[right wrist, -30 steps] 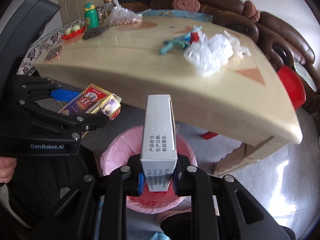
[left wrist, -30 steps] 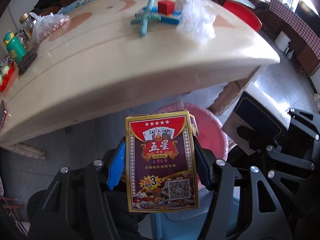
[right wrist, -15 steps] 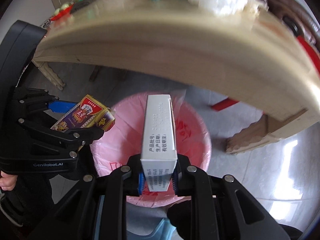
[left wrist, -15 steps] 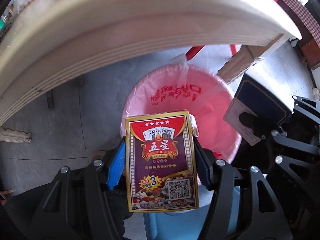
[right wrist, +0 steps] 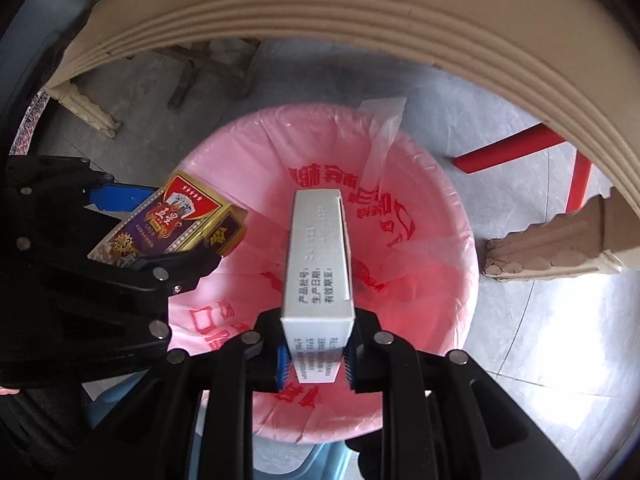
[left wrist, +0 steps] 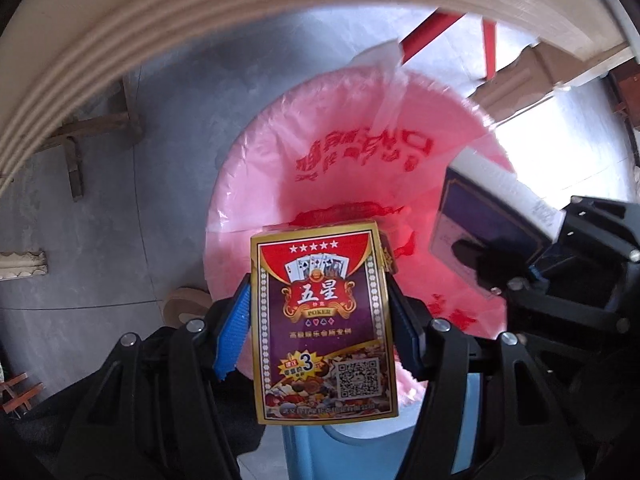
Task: Collect trash
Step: 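Open both tools to drop the two boxes into the pink bin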
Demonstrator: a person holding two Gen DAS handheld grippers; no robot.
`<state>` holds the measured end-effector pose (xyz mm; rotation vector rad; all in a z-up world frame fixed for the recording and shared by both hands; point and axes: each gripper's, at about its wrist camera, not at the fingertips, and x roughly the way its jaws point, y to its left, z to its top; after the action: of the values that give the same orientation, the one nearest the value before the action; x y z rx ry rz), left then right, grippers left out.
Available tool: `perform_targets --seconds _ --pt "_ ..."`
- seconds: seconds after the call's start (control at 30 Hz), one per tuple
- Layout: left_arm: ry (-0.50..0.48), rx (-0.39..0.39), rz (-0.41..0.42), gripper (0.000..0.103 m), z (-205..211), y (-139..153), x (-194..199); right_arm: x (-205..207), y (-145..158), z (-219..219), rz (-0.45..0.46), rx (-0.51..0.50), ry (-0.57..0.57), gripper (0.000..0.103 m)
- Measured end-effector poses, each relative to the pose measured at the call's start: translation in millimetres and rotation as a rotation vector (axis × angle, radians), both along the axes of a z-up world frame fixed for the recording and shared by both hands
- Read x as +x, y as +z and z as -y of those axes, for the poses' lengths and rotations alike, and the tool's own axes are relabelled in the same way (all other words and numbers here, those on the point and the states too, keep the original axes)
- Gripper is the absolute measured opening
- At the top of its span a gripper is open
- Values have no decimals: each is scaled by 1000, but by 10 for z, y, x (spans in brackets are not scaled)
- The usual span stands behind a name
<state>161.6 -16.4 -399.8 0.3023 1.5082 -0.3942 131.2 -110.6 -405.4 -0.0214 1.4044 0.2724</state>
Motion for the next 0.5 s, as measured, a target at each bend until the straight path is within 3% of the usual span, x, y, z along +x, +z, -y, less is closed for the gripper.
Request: perform_targets --seconds 0.1,0.5 --pt "37 -8 -83 61 -69 -201 48 57 -132 28 -28 16 -10 21" --pt "41 0 -102 61 -29 -260 73 47 -289 27 -78 22 -9 21"
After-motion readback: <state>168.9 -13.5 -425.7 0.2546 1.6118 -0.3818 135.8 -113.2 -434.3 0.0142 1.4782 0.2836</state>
